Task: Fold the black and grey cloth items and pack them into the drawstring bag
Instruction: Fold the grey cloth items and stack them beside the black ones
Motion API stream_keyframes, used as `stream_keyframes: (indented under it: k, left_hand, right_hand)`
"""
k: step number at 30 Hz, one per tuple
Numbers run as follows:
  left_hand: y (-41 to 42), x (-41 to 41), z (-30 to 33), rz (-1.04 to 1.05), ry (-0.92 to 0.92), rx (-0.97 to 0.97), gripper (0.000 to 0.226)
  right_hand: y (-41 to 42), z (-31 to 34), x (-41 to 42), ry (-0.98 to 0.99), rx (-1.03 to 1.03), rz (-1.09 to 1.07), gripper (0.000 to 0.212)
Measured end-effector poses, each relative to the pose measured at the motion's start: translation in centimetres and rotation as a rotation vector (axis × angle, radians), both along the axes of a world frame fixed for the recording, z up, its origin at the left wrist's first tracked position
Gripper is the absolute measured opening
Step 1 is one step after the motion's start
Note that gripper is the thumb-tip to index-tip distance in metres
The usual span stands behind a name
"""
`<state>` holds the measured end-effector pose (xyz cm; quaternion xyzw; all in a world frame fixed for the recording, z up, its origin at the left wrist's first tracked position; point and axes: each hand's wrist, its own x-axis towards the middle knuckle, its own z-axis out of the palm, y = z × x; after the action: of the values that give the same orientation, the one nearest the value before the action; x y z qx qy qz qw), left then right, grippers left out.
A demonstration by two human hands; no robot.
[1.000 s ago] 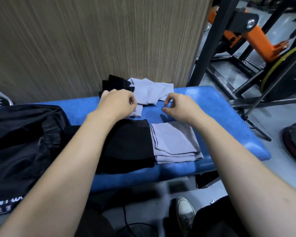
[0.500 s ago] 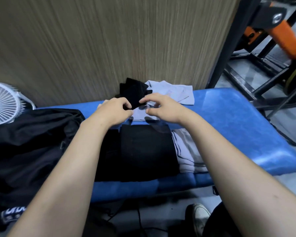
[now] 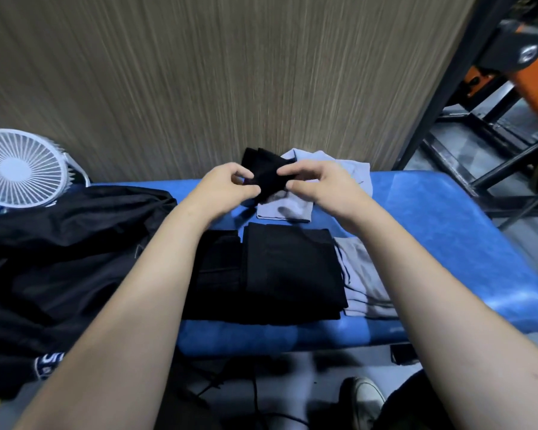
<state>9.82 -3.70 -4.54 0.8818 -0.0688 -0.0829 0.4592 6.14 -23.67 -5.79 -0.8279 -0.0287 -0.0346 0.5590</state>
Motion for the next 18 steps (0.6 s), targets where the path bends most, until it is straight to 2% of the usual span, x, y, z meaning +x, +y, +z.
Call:
stream_keyframes:
  k: [5, 8, 10, 12, 15, 18]
  left_hand:
    - [-0.4, -0.2, -0.2, -0.051, 0.003, 0.026, 0.068]
    - [-0.4, 0.1, -0.3, -0.114, 0.068, -0.017, 0.089]
    - [-0.6, 0.2, -0.4, -0.16, 0.111, -0.098, 0.093]
    - [-0.8, 0.1, -0.1, -0.192, 0.107, -0.169, 0.081]
    - [-1.0, -0.2, 0.7, -0.198, 0.033, -0.271, 0.046]
    - [-1.0, -0.4, 1.5, -0.133, -0.057, -0.329, 0.039]
  right_hand:
    - [0.2, 0.7, -0.2, -0.172, 0.209, -0.139, 0.024]
    - [0.1, 1.3, -0.6, -0.219, 0.241, -0.091, 0.028]
    - [0.1, 1.8, -0.9, -0.242, 0.248, -0.033, 0.028]
    - [0.0, 2.1, -1.3, -0.265, 0.25, 0.021, 0.027]
    - [-0.5, 2.6, -1.7, -0.295, 0.214, 0.008, 0.028]
    - [-1.3, 2.9, -2.3, -0.327, 0.105, -0.089, 0.026]
